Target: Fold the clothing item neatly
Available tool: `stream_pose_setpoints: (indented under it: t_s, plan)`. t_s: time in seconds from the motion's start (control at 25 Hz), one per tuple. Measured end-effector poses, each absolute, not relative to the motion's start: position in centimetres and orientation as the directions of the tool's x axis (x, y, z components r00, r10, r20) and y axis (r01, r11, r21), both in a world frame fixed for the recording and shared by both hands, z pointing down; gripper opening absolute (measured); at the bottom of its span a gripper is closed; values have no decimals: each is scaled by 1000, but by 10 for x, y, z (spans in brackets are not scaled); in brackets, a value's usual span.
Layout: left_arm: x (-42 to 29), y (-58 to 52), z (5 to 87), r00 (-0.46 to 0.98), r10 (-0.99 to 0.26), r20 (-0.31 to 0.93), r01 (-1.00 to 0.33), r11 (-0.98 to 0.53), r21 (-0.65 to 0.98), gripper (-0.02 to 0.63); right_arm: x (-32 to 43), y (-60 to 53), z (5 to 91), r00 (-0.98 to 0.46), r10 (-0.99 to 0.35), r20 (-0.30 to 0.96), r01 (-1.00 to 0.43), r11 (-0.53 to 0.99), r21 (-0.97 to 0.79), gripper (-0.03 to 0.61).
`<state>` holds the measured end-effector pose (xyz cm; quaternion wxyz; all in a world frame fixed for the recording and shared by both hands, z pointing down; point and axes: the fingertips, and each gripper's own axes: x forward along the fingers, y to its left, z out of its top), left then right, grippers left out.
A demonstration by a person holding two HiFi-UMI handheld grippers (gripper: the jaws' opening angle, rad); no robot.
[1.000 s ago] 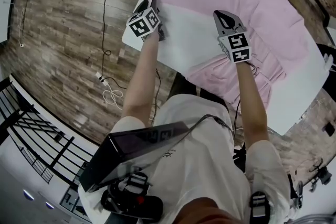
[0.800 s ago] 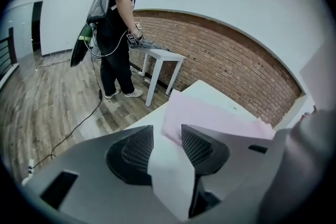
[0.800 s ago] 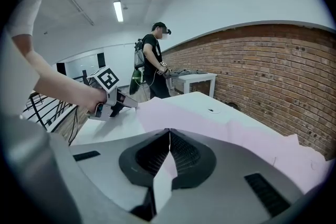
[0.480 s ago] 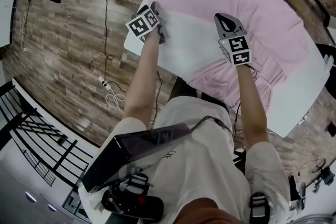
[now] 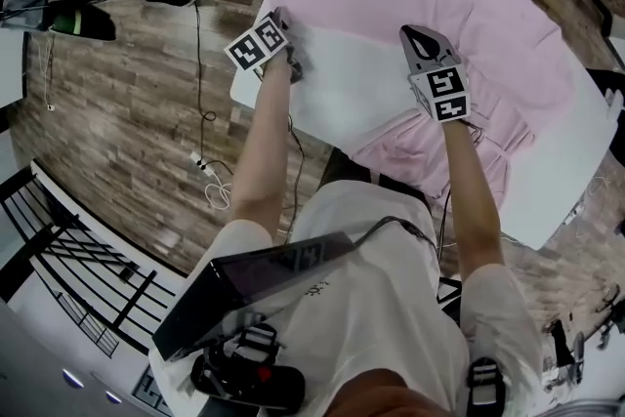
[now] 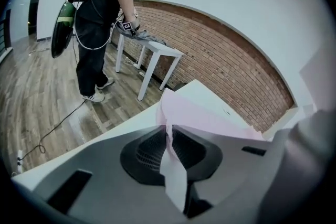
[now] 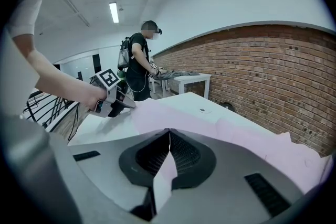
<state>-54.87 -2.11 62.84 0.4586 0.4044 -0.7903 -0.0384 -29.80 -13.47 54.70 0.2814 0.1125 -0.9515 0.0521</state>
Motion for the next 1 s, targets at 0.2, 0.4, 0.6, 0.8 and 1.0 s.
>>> stream_pose_setpoints:
  t_s: [0.2,0.4,0.6,0.8,1.0]
  plan:
    - [-541,-33,612,-262,-710,654,-671,621,405,35,-289,-136,547,-813,-199,548,-257,966,-31,5]
    - [-533,-42,599,-262,-730,631,-712,588,383,35,-284,-136,546,-811,-212,545,-269,963,-27,5]
    - [-524,-44,595,-254,-737,626,-730,571,376,35,-282,-132,540,-819,-215,533,-272,962,-29,5]
    - [-519,-45,593,-253,-741,622,-739,563,370,33,-280,-128,534,-825,-220,520,-276,961,-31,5]
    - [-513,-53,583,-244,-758,604,-760,537,366,33,-271,-130,530,-822,-234,519,-288,957,-25,5]
